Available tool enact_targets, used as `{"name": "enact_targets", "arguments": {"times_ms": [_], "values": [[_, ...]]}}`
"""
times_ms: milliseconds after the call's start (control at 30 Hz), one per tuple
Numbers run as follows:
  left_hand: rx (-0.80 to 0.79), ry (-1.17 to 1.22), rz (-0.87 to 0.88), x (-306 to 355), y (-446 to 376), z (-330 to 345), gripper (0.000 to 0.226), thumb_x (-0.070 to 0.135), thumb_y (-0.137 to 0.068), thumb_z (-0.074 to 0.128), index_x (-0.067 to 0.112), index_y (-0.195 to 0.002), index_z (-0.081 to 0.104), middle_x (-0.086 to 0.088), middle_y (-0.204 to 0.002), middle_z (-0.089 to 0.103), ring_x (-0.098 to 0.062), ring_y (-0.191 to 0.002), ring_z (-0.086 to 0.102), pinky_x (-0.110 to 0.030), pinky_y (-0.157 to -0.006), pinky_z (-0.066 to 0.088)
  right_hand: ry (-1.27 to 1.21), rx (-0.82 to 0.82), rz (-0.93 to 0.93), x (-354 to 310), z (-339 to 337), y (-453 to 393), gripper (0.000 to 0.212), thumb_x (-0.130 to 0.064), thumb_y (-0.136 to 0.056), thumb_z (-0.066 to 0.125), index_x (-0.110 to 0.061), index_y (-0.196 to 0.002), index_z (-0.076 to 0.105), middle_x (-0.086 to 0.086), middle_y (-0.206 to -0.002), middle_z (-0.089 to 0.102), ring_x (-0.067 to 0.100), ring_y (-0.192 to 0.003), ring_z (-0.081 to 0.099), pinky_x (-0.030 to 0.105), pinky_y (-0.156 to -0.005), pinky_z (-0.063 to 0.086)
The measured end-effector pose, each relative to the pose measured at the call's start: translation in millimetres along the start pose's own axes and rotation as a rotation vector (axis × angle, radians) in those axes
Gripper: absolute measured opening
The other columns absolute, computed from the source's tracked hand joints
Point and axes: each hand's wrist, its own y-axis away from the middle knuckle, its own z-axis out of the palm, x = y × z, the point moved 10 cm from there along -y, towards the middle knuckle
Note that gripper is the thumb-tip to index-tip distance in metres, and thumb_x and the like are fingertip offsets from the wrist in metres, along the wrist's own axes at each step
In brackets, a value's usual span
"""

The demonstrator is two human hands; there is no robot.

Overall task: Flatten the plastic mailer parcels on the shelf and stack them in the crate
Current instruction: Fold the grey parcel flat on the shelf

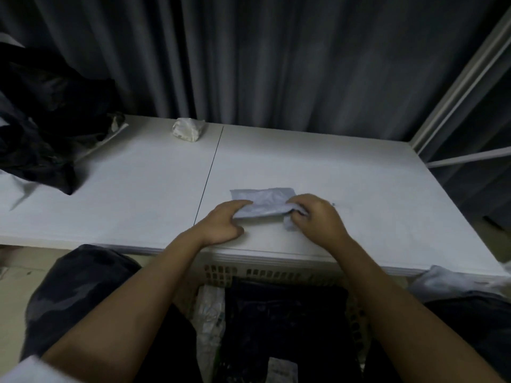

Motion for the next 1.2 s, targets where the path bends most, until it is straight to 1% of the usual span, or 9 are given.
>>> {"name": "enact_targets", "arguments": {"times_ms": [100,200,267,433,500,600,733,1000,1200], "values": [[0.195,0.277,0.05,19,5,-28,0.025,0.018,-0.094,0.059,0.018,-0.118,0.062,0.006,-0.117,0.063,-0.009,-0.108,0.057,-0.007,-0.083,0.043,-0.304,0.201,0.183,-1,-43,-16,0.011,-0.015,-0.089,0.064,-0.017,-0.099,0.068,-0.001,-0.097,0.069,0.012,-0.089,0.063,0.018,-0.077,0.05],[0.377,0.444,-0.032,20,1,-52,0.022,0.03,-0.097,0.052,0.014,-0.106,0.064,0.0,-0.103,0.07,-0.016,-0.097,0.066,-0.036,-0.089,0.053,-0.666,0.239,0.362,-3,-59,-24,0.028,-0.036,-0.092,0.061,-0.019,-0.114,0.061,-0.002,-0.106,0.066,0.012,-0.095,0.064,0.023,-0.081,0.054],[0.407,0.53,-0.1,19,-3,-57,0.024,0.033,-0.097,0.05,0.014,-0.106,0.062,-0.003,-0.103,0.07,-0.019,-0.096,0.067,-0.043,-0.091,0.053,-0.815,0.143,0.455,1,-47,-24,0.037,-0.042,-0.092,0.057,-0.024,-0.124,0.053,-0.002,-0.107,0.066,0.013,-0.095,0.065,0.027,-0.079,0.054],[0.394,0.498,-0.24,12,-3,-42,0.044,0.037,-0.098,0.046,0.009,-0.132,0.04,-0.014,-0.122,0.06,-0.025,-0.103,0.061,-0.036,-0.089,0.049,-0.675,0.154,0.553,29,-15,-2,0.044,-0.007,-0.089,0.063,-0.022,-0.128,0.05,0.011,-0.104,0.061,0.028,-0.102,0.062,0.03,-0.071,0.053],[0.316,0.443,-0.245,9,-4,-26,0.062,0.038,-0.099,0.044,0.009,-0.148,0.02,-0.015,-0.142,0.046,-0.029,-0.123,0.05,-0.038,-0.102,0.042,-0.597,0.181,0.577,39,-4,6,0.043,-0.005,-0.089,0.061,-0.019,-0.128,0.049,0.013,-0.107,0.061,0.026,-0.1,0.06,0.027,-0.07,0.048],[0.245,0.184,-0.241,4,-6,-5,0.073,0.036,-0.099,0.044,0.009,-0.152,0.003,-0.015,-0.159,0.012,-0.031,-0.145,0.015,-0.041,-0.118,0.018,-0.405,0.095,0.611,54,18,15,0.051,-0.012,-0.093,0.057,-0.014,-0.141,0.04,0.017,-0.129,0.055,0.026,-0.11,0.056,0.028,-0.085,0.046],[0.2,-0.184,-0.199,8,-13,14,0.066,0.042,-0.101,0.032,0.018,-0.153,-0.001,-0.008,-0.16,-0.008,-0.027,-0.147,-0.009,-0.047,-0.118,0.002,-0.108,0.088,0.47,43,25,12,0.049,-0.02,-0.099,0.043,-0.01,-0.146,0.034,0.016,-0.148,0.036,0.029,-0.136,0.034,0.034,-0.113,0.027],[0.176,-0.456,-0.072,25,-31,49,0.055,0.038,-0.103,0.011,0.02,-0.154,-0.001,-0.002,-0.16,-0.014,-0.019,-0.146,-0.018,-0.044,-0.117,-0.01,0.36,-0.192,0.198,6,75,11,0.076,-0.05,-0.087,-0.013,-0.022,-0.154,0.008,-0.002,-0.161,-0.01,0.016,-0.147,-0.014,0.04,-0.115,-0.012],[0.179,-0.604,-0.054,16,-37,61,0.056,0.039,-0.103,0.012,0.02,-0.153,-0.003,-0.003,-0.16,-0.012,-0.02,-0.146,-0.016,-0.046,-0.117,-0.011,0.427,-0.261,0.239,27,91,16,0.071,-0.048,-0.088,-0.01,-0.023,-0.154,0.003,0.0,-0.161,-0.01,0.017,-0.147,-0.014,0.043,-0.115,-0.013]]}}
